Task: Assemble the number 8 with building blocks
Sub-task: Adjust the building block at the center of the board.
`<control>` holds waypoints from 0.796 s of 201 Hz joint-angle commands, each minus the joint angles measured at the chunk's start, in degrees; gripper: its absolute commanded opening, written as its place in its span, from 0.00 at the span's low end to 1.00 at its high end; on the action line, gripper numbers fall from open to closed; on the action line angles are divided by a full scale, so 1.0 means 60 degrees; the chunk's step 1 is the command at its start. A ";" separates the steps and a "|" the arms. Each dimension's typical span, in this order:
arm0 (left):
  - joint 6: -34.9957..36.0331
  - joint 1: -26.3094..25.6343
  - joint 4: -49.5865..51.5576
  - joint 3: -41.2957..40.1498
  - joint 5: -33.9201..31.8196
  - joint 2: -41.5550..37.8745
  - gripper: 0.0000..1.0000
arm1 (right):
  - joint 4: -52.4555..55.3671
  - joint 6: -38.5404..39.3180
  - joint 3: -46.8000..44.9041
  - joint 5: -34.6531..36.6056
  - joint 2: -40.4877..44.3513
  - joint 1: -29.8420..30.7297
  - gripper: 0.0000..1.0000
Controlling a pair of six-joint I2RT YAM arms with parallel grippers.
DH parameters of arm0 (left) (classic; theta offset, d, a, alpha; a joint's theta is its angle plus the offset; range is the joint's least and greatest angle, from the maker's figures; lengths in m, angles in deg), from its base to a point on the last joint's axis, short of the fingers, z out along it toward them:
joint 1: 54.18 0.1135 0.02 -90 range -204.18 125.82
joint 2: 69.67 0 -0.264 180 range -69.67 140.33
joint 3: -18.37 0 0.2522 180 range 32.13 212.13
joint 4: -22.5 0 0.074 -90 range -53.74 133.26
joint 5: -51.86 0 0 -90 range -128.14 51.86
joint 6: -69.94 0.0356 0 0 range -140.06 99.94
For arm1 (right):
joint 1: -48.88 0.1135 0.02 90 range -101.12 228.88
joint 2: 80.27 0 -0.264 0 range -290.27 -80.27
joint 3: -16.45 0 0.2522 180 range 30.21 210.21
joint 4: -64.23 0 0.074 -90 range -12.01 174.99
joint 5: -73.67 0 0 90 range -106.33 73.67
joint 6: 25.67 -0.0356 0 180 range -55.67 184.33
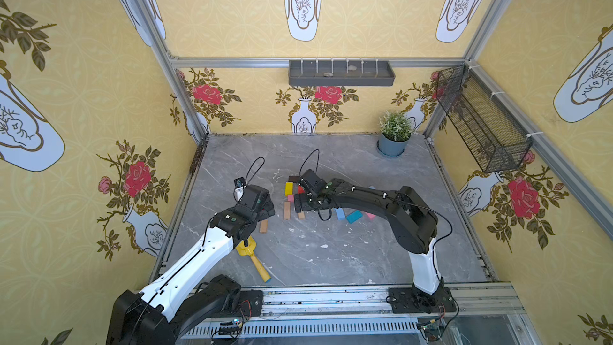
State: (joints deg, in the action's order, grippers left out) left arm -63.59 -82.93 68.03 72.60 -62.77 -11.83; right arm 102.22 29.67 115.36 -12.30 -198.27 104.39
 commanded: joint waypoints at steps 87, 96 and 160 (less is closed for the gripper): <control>-0.0186 0.0089 -0.0227 -0.0226 -0.0112 0.0157 1.00 | 0.0817 -0.0684 0.1304 0.0644 -0.1266 0.0256 0.80; -0.0198 0.0092 -0.0236 -0.0229 -0.0096 0.0159 1.00 | 0.0850 -0.0713 0.1342 0.0675 -0.1309 0.0258 0.78; -0.0245 0.0099 -0.0298 -0.0299 -0.0087 0.0180 0.98 | 0.0884 -0.0884 0.1366 0.0778 -0.1399 0.0279 0.64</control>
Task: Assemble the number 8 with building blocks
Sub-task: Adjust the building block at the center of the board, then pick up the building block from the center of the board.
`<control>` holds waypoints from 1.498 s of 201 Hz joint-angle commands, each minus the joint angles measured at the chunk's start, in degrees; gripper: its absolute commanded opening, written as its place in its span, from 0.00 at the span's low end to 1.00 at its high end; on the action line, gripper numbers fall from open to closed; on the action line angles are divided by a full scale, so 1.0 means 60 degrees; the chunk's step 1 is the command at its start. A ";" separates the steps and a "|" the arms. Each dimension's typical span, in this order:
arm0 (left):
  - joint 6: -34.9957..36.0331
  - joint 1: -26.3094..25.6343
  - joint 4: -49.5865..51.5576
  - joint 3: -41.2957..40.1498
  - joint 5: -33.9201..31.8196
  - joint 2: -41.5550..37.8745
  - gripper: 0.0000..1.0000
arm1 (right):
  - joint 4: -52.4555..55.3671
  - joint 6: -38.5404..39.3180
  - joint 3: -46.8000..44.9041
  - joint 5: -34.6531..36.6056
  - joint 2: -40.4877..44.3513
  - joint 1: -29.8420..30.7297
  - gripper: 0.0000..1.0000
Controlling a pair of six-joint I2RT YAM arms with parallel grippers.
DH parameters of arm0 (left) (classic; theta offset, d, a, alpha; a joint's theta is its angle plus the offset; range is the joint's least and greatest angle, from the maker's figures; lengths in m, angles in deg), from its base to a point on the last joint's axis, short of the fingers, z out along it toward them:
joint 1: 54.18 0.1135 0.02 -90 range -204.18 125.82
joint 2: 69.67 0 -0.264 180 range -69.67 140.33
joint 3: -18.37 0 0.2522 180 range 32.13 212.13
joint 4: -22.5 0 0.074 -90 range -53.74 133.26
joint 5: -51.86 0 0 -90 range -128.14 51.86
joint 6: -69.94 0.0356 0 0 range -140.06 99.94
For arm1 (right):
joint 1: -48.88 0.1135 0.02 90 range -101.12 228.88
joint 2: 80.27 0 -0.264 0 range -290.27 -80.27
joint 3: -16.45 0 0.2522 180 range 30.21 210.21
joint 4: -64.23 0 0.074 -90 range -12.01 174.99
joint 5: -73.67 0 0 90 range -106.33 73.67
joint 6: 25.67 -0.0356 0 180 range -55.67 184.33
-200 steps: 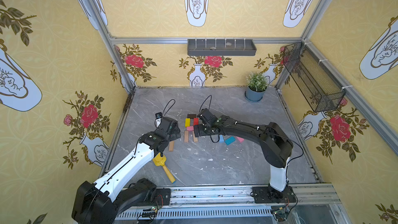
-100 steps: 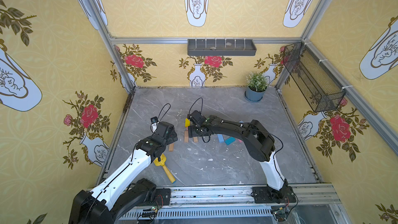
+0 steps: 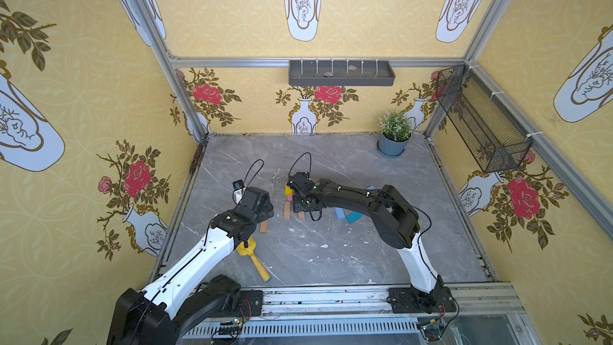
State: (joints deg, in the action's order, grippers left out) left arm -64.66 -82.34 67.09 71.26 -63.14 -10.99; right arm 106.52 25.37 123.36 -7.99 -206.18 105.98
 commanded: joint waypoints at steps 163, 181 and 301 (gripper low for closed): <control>-0.0742 -0.0005 0.0194 -0.0377 0.0563 0.0223 0.95 | -0.2135 0.1820 -0.2090 -0.0355 0.2780 0.0019 0.94; -0.0677 -0.0002 0.0165 -0.0342 0.0836 0.0361 0.95 | -0.2748 0.2464 -0.2897 -0.0460 0.3616 0.0019 0.96; -0.0085 -0.0097 -0.0222 0.0126 0.1402 0.2825 0.69 | -0.3830 0.3148 -0.5472 -0.0699 0.6225 -0.0445 1.00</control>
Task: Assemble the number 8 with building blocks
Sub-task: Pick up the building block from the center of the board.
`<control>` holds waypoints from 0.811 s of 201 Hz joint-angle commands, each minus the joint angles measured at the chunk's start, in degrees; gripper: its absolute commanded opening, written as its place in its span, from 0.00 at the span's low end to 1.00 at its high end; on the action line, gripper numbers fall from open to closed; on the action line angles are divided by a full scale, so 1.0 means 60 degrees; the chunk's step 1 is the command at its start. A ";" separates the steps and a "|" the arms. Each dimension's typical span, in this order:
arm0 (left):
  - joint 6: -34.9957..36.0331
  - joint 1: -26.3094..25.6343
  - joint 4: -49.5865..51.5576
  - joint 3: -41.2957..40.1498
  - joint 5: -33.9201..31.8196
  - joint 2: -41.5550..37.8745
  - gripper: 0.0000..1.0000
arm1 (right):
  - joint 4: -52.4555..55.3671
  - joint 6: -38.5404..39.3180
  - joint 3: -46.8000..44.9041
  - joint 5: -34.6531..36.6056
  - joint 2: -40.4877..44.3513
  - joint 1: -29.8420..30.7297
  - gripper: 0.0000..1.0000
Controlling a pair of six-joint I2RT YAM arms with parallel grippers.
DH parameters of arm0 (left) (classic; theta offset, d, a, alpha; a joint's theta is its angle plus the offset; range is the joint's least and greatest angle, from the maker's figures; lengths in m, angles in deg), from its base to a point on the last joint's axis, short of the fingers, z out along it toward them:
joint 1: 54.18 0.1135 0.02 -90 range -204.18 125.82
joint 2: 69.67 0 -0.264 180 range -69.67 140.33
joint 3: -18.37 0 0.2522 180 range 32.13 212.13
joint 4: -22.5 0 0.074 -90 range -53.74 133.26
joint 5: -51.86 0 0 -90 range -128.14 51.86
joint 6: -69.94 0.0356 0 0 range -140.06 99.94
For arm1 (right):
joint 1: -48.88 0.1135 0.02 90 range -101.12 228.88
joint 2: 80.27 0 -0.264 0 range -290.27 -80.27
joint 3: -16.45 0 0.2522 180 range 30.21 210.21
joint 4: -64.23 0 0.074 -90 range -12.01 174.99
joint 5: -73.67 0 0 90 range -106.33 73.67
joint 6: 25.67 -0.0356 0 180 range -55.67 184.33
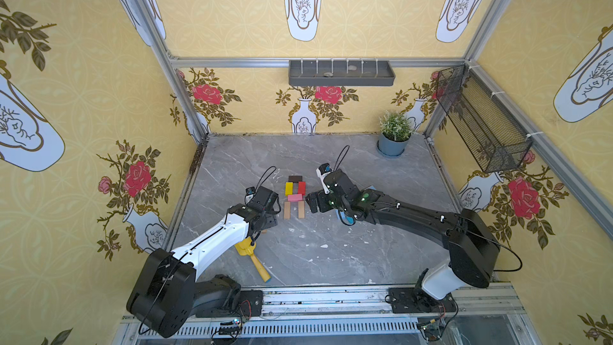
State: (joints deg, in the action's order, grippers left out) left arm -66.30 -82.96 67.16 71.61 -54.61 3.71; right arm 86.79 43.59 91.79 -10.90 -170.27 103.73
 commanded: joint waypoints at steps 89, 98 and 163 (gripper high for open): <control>0.0457 0.0006 -0.0797 0.0249 -0.0069 0.1732 0.48 | -0.0646 0.0149 -0.0785 -0.0392 0.0847 -0.0272 0.99; 0.0470 0.0006 -0.0835 0.0267 -0.0069 0.1841 0.46 | -0.0646 0.0178 -0.0822 -0.0414 0.0889 -0.0270 0.99; 0.0543 0.0006 -0.0994 0.0259 -0.0060 0.2139 0.28 | -0.0612 0.0419 -0.0991 -0.0659 0.1147 -0.0329 0.98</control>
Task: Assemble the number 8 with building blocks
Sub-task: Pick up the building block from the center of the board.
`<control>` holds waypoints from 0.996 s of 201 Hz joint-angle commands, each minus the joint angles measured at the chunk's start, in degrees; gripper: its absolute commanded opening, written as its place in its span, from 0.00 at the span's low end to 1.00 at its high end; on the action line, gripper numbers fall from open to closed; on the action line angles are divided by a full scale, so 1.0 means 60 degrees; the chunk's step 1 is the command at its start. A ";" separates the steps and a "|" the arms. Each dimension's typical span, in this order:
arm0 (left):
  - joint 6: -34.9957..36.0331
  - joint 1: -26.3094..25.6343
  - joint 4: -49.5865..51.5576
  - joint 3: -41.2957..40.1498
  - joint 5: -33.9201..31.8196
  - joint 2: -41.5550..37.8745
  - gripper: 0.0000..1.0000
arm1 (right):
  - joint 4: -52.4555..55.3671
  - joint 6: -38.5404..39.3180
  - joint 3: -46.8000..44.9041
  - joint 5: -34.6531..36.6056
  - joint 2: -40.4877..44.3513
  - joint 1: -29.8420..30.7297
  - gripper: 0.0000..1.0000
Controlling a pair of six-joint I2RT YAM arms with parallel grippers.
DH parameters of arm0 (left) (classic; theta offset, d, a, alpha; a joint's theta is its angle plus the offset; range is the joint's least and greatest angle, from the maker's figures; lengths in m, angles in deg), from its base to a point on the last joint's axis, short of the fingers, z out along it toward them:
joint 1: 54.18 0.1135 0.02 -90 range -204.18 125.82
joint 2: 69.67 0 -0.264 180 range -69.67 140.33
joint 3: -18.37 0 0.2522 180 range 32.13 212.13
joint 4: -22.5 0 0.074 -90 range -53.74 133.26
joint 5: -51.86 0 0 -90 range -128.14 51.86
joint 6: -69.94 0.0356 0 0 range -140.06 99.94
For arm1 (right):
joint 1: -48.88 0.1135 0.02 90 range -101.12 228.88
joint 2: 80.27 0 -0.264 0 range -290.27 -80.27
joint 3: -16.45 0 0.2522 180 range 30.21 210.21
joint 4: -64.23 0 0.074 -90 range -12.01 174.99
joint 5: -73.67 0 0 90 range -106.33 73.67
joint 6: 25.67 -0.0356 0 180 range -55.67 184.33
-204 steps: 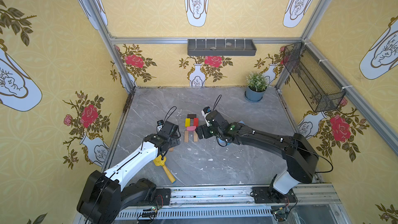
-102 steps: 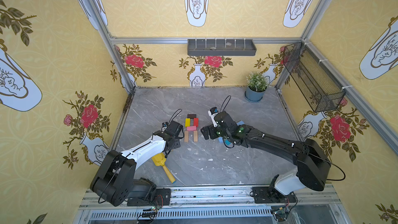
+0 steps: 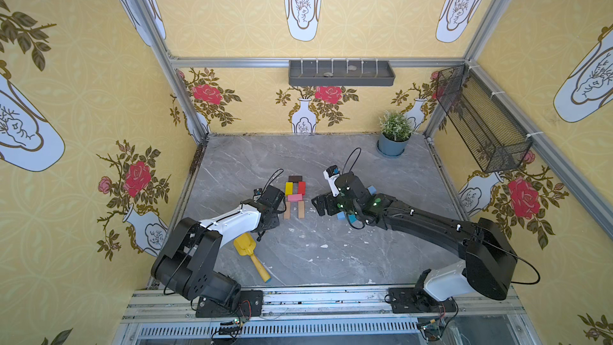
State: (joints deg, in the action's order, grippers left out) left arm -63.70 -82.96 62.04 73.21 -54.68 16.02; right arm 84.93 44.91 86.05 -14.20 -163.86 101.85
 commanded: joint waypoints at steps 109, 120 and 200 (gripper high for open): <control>-0.2816 -0.1552 0.0178 -0.0199 0.0001 -0.1215 0.09 | -0.0235 0.0187 -0.0478 -0.0442 0.0828 -0.0452 0.98; -0.3471 -0.1898 0.0469 -0.0025 -0.0106 -0.1179 0.08 | -0.0219 0.0176 -0.0534 -0.0443 0.0910 -0.0518 0.98; -0.7539 -0.2803 0.1602 0.0471 -0.0543 -0.1118 0.06 | -0.0334 0.0023 -0.0937 -0.0575 0.1336 -0.0797 0.97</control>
State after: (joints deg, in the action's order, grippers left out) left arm -100.42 -99.22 69.12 75.79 -55.79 9.07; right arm 85.15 45.65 80.80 -17.30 -156.43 97.28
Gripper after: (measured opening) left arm 0.252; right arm 0.975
